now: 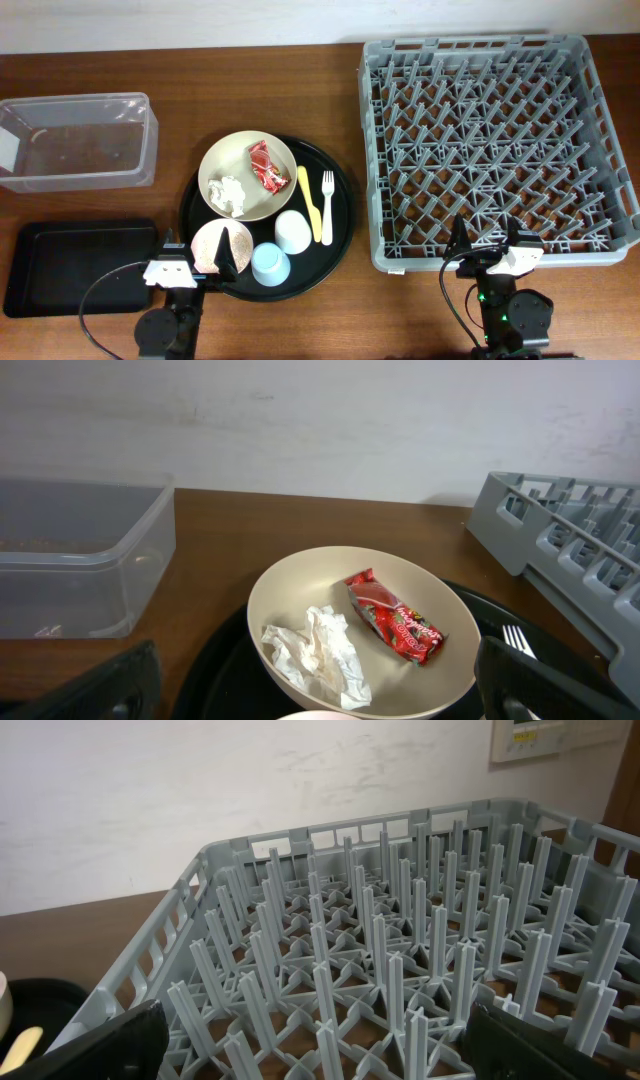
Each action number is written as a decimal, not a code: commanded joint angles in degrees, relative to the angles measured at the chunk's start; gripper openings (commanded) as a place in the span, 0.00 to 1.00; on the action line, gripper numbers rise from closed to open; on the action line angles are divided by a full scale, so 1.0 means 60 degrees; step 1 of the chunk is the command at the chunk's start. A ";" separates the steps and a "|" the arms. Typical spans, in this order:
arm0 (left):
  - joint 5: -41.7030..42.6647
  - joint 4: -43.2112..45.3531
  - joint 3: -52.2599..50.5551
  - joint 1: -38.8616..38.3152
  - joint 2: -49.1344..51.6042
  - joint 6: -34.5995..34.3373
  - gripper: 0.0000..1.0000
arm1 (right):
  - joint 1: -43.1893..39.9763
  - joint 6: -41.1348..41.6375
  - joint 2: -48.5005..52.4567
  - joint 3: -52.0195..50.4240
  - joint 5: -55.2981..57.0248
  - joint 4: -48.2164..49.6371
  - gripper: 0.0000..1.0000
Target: Sort waste into correct bins and load items into the dishwasher rack
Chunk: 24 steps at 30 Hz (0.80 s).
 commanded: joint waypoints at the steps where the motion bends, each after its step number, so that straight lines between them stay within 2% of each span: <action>1: -0.0098 -0.0011 -0.0069 0.0051 -0.0098 0.0160 0.99 | -0.0069 0.0051 -0.0055 -0.0044 0.0186 -0.0051 0.98; 24: -0.0098 -0.0011 -0.0069 0.0051 -0.0098 0.0160 0.99 | -0.0069 0.0051 -0.0055 -0.0044 0.0186 -0.0051 0.98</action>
